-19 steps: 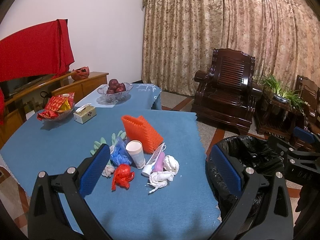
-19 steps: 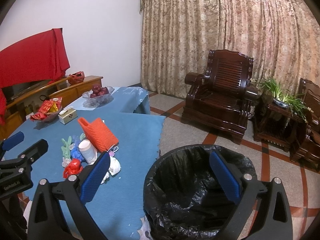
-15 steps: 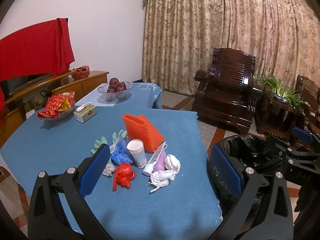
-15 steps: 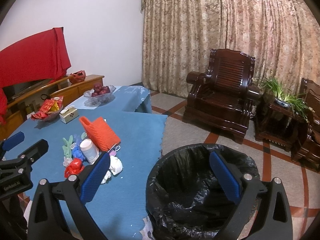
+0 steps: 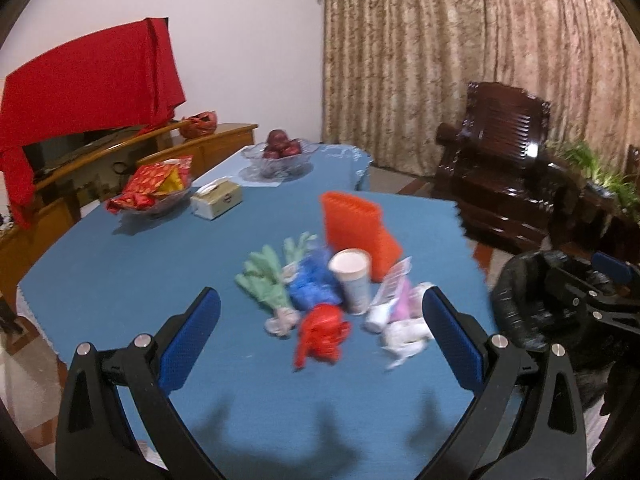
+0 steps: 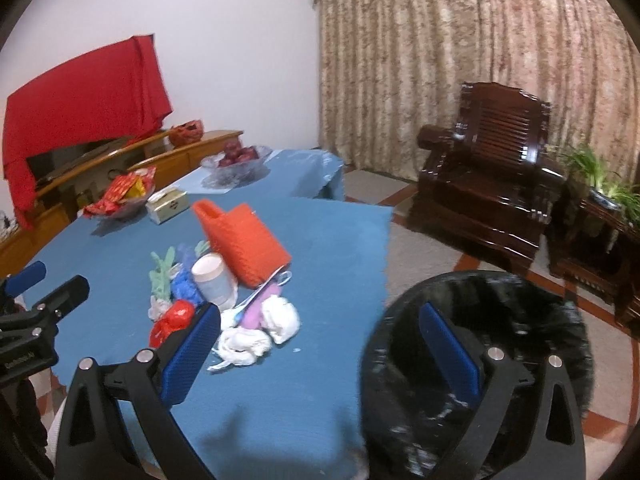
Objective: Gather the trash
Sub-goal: 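Grasp the red plastic bag with the left tool while the right tool grasps the white tissue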
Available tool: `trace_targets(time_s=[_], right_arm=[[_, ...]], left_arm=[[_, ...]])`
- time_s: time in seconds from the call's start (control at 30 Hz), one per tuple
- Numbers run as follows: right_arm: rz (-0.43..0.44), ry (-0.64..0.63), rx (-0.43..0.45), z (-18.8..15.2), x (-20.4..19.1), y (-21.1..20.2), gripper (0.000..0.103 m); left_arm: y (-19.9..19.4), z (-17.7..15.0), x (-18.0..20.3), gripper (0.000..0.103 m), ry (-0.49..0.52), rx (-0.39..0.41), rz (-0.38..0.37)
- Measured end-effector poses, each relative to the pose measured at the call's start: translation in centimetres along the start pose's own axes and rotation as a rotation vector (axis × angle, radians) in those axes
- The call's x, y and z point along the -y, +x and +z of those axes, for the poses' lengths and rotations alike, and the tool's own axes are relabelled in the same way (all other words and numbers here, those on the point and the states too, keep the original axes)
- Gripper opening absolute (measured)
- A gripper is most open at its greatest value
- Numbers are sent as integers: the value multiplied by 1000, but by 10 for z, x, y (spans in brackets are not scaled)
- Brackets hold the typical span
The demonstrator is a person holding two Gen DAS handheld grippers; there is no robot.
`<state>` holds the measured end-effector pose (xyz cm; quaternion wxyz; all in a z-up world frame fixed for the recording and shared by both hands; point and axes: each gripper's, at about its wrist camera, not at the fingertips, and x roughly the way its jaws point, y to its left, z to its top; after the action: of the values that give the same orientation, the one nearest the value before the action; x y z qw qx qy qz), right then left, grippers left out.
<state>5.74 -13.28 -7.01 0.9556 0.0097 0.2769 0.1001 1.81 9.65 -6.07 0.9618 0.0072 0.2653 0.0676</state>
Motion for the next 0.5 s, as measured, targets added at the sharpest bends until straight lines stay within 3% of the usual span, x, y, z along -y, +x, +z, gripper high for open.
trace_targets(time_s=[0.17, 0.5], right_arm=[[56, -17, -55, -15, -23, 39, 97], [74, -73, -204, -49, -53, 116, 80]], left_arm=[[25, -16, -20, 98, 1, -42, 26], [68, -41, -45, 98, -34, -142, 44]])
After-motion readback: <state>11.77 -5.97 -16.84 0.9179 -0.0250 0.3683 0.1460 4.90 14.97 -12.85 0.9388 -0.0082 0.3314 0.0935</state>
